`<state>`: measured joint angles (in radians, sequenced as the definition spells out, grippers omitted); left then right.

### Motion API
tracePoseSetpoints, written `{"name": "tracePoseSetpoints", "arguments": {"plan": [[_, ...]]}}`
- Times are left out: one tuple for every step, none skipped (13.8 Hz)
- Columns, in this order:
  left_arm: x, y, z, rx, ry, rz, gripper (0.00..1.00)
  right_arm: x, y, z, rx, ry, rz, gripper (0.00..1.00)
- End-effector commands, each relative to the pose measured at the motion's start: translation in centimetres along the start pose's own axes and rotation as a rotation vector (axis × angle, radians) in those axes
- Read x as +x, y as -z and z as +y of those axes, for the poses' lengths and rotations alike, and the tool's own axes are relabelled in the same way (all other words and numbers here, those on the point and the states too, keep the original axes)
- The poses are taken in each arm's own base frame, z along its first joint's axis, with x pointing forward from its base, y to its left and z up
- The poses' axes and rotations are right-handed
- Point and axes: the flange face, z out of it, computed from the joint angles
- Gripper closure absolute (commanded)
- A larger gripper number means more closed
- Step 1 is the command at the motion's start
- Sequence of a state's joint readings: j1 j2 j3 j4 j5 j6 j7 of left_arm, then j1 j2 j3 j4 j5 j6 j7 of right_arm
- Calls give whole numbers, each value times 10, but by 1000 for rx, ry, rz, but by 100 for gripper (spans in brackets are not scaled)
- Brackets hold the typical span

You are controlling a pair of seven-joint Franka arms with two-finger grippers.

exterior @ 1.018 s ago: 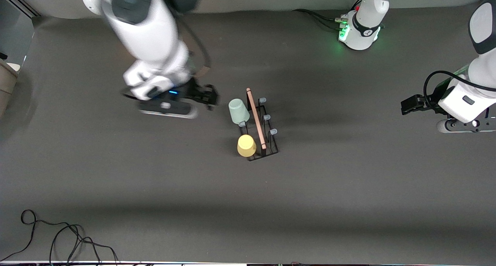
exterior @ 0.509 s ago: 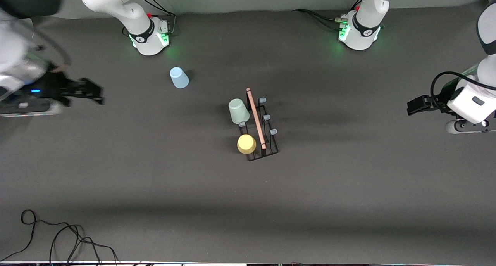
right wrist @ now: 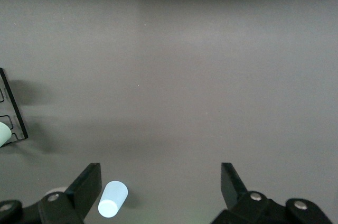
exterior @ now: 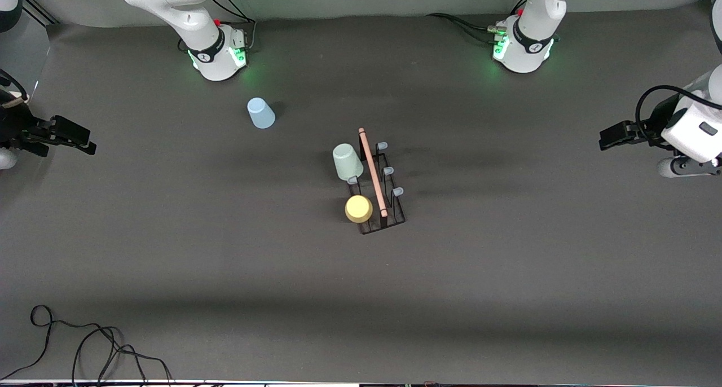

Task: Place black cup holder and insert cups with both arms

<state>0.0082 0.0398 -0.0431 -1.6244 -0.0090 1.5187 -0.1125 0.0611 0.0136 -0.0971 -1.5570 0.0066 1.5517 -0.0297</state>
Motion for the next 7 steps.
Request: {"name": "tracePoseSetpoints", "arguments": {"plan": [[-5, 5, -6, 7, 1, -7, 1, -4, 4, -2, -26, 23, 10, 0], [-5, 5, -6, 7, 1, -7, 1, -4, 4, -3, -26, 24, 10, 0], [-5, 5, -6, 7, -1, -7, 1, -4, 4, -3, -26, 26, 10, 0], [-5, 5, -6, 7, 1, -7, 1, -4, 4, -4, -26, 29, 9, 0], [-5, 5, -6, 7, -1, -7, 1, -4, 3, -4, -26, 30, 6, 0], [-5, 4, -6, 8, -1, -9, 1, -4, 4, -2, -26, 27, 7, 0], [-5, 5, -6, 7, -1, -7, 1, -4, 4, -2, -26, 27, 7, 0]]}}
